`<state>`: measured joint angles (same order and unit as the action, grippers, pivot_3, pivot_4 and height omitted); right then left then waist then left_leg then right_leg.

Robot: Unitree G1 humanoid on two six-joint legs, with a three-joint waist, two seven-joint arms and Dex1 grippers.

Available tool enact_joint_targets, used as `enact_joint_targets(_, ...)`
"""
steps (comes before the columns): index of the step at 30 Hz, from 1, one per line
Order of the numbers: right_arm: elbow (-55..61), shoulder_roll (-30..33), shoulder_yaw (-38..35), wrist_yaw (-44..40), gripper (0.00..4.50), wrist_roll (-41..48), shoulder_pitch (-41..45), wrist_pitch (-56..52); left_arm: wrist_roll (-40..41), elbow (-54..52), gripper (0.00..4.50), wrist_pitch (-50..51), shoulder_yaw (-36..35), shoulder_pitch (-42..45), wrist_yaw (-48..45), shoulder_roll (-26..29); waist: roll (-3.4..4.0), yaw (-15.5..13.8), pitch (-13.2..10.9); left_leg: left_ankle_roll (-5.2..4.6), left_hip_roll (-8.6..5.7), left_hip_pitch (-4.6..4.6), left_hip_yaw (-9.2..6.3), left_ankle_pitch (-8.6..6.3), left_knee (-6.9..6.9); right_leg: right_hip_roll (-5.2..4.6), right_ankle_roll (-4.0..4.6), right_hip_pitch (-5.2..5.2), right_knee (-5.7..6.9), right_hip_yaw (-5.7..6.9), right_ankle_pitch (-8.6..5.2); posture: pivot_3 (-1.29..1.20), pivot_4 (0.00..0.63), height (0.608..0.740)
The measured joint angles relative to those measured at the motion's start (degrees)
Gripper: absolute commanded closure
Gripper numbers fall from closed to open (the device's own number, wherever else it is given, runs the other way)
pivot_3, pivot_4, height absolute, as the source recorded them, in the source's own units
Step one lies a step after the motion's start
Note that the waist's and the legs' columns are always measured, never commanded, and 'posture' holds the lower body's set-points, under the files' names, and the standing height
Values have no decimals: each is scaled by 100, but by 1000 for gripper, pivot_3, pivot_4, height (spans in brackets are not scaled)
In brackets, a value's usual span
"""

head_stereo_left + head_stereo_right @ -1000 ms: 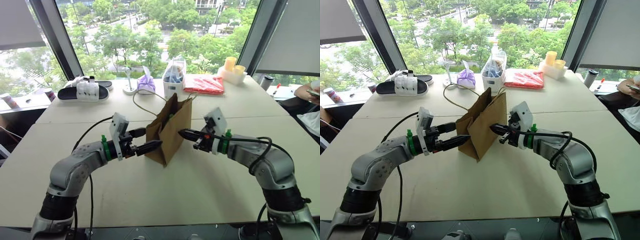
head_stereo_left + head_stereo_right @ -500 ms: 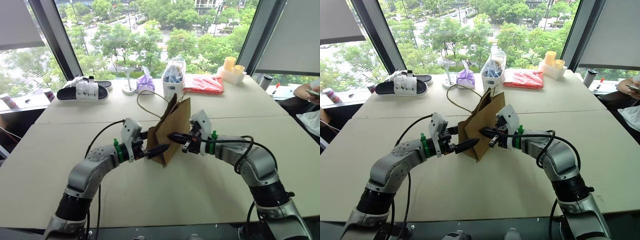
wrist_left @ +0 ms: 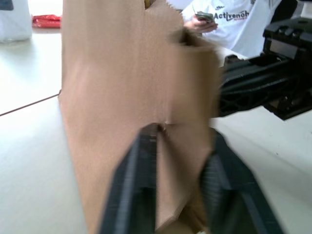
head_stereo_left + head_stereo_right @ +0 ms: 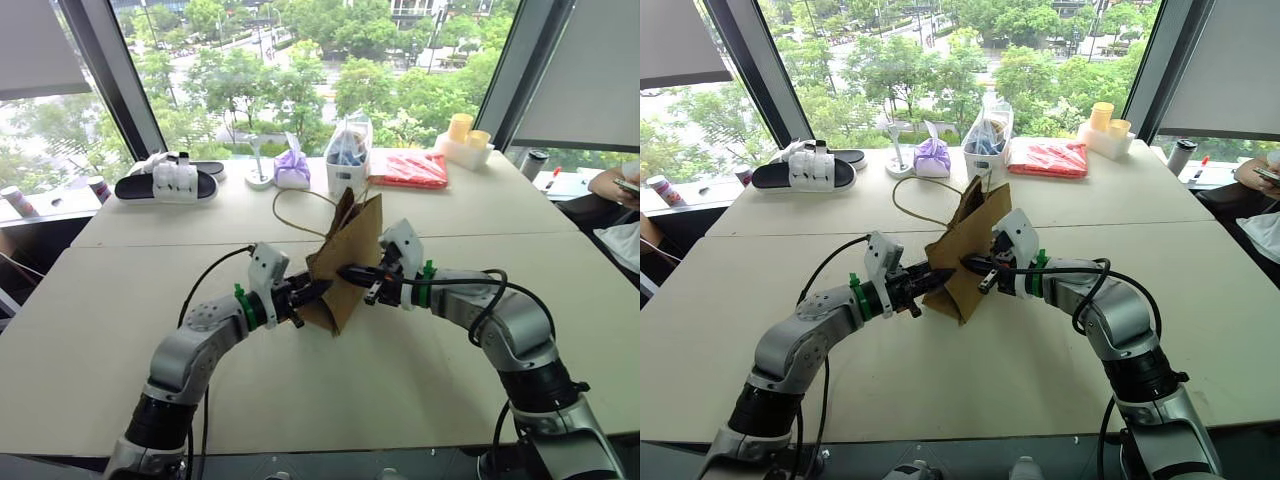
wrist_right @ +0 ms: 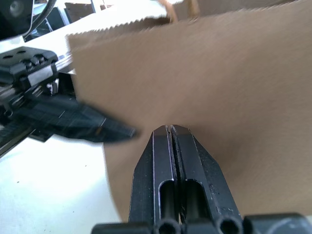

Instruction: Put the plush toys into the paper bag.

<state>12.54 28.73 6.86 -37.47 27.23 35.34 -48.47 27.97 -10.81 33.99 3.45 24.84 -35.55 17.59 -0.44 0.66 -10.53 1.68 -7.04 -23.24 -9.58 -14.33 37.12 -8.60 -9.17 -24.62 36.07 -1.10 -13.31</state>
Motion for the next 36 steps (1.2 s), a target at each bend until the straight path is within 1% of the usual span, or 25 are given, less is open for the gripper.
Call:
enact_joint_targets(5, 195, 142, -40, -11, 4500, 35, -37, -129, 4, 18, 4410, 28, -8, -3, 68, -31, 0, -2, 0, 0, 0, 0, 0, 0, 0, 0, 0, 0, 0, 0, 0, 0, 150, 740)
enact_joint_targets(9, 506, 525, -315, -117, 4500, 195, -227, -355, 174, -57, 4410, 192, -81, -62, -49, 102, 0, -15, 0, -1, 0, -2, 0, 0, 0, -1, 0, 0, -1, 0, 0, 0, 150, 740)
enact_joint_targets(14, 809, 1497, -1255, -516, 4500, 614, -542, -621, 770, -118, 4410, 489, -323, 14, -877, 723, -1, -15, -1, -2, 0, -5, 2, -1, 0, 1, 0, 0, -3, 4, 0, 0, 150, 740)
enact_joint_targets(19, 558, 2044, -2150, -715, 4500, 808, -757, -678, 1289, 181, 4410, 593, -511, 811, -1876, 1151, -2, -24, -2, -3, -1, -2, 15, -2, 2, 0, 0, 10, -5, 8, 0, 0, 150, 740)
enact_joint_targets(23, 331, 2473, -2603, -859, 4500, 791, -1188, -663, 1468, 899, 4410, 548, -542, 1318, -2742, 1355, -2, -1, -2, -5, 0, -1, 21, -3, 1, 0, -1, 8, -5, 8, -1, 0, 150, 740)
enact_joint_targets(26, 311, 2632, -2766, -956, 4500, 792, -1373, -616, 1478, 1345, 4410, 545, -467, 1529, -3212, 1385, -1, 21, -2, -5, 2, 2, 24, -3, 0, 1, -1, 6, -3, 8, -1, 0, 150, 740)
enact_joint_targets(29, 309, 2887, -3057, -1055, 4500, 789, -1607, -591, 1359, 2255, 4410, 523, -337, 1882, -3943, 1479, -1, 6, -2, -5, 1, 2, 29, -3, 2, 0, -1, 7, -3, 7, -1, 0, 150, 740)
enact_joint_targets(32, 367, 2926, -3271, -1041, 4500, 804, -1712, -601, 1080, 3350, 4410, 417, -151, 2325, -4572, 1471, -3, 0, -3, -6, 0, 1, 29, -3, 4, 0, -2, 8, -3, 9, -1, 0, 150, 740)
enact_joint_targets(36, 594, 2924, -3315, -965, 4500, 942, -1823, -686, 461, 4598, 4410, -245, 38, 2726, -5045, 1453, -3, 8, -3, -6, 1, 1, 27, -3, 3, -1, -2, 7, -3, 8, -1, 0, 150, 740)
